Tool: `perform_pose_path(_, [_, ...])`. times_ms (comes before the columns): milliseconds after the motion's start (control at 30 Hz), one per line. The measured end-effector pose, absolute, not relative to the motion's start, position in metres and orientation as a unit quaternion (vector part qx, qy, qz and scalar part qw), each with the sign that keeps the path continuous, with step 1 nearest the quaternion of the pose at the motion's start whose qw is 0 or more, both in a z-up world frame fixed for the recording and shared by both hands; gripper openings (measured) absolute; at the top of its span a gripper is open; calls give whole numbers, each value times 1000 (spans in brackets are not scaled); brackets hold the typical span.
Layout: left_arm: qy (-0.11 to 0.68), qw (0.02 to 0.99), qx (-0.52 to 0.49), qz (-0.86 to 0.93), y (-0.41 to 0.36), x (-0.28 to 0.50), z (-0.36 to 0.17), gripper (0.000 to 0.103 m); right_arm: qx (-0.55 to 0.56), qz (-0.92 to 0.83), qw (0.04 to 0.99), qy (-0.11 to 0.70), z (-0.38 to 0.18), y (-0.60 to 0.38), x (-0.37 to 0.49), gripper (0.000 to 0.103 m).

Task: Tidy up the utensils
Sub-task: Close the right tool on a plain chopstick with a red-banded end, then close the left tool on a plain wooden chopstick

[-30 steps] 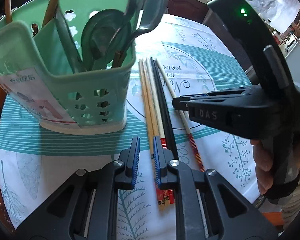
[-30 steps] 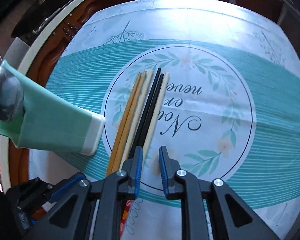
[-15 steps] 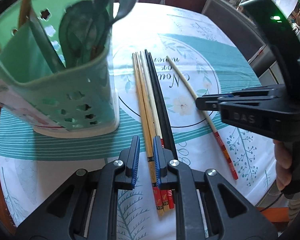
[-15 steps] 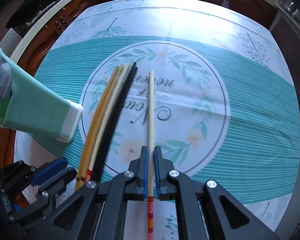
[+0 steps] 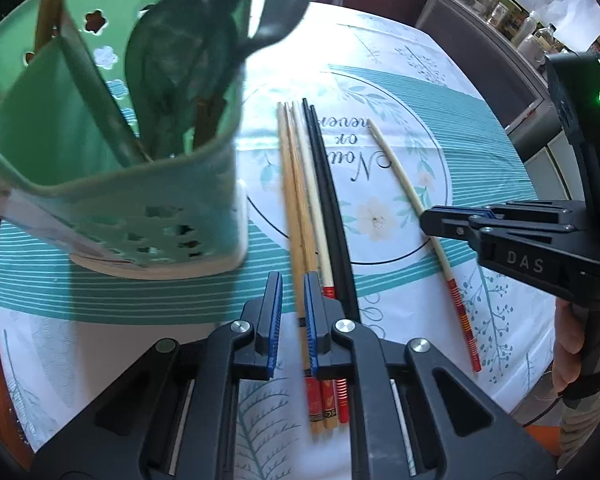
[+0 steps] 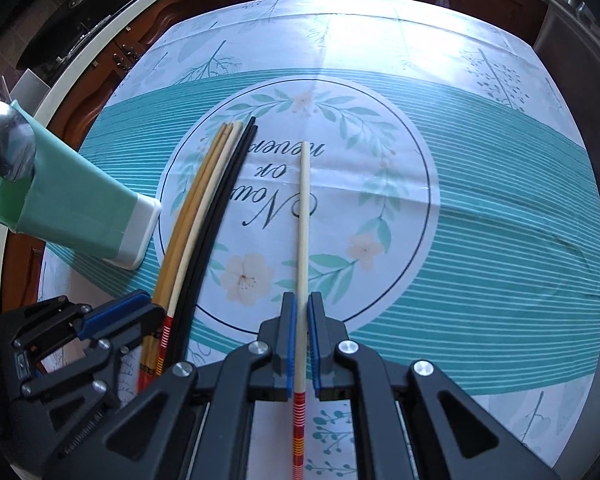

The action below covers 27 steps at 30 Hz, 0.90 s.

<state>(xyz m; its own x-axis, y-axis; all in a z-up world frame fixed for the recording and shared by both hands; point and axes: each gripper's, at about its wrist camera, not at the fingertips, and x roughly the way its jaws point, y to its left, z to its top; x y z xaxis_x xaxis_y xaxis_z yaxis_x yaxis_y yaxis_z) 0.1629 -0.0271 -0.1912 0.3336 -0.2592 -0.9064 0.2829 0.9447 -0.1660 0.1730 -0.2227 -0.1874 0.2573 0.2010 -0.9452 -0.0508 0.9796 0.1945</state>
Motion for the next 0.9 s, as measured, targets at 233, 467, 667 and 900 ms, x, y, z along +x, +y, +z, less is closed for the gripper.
perform_pose_path(233, [557,815,21,-156,-31,167,-194,9,78,86,791,601,-188,-231,171,6])
perform_pose_path(467, [560,813,36,-156,-47,172,-194,9,84,90,790,600,-189,-233,168,6])
perform_pose_path(667, [566,811,49,-143,-56,178,-195,9,91,94,791,598,-190,-236,166,6])
perform_pose_path(900, [580,802,56,-129,-58,181,-199,9,94,95,791,597,-190,-239,161,6])
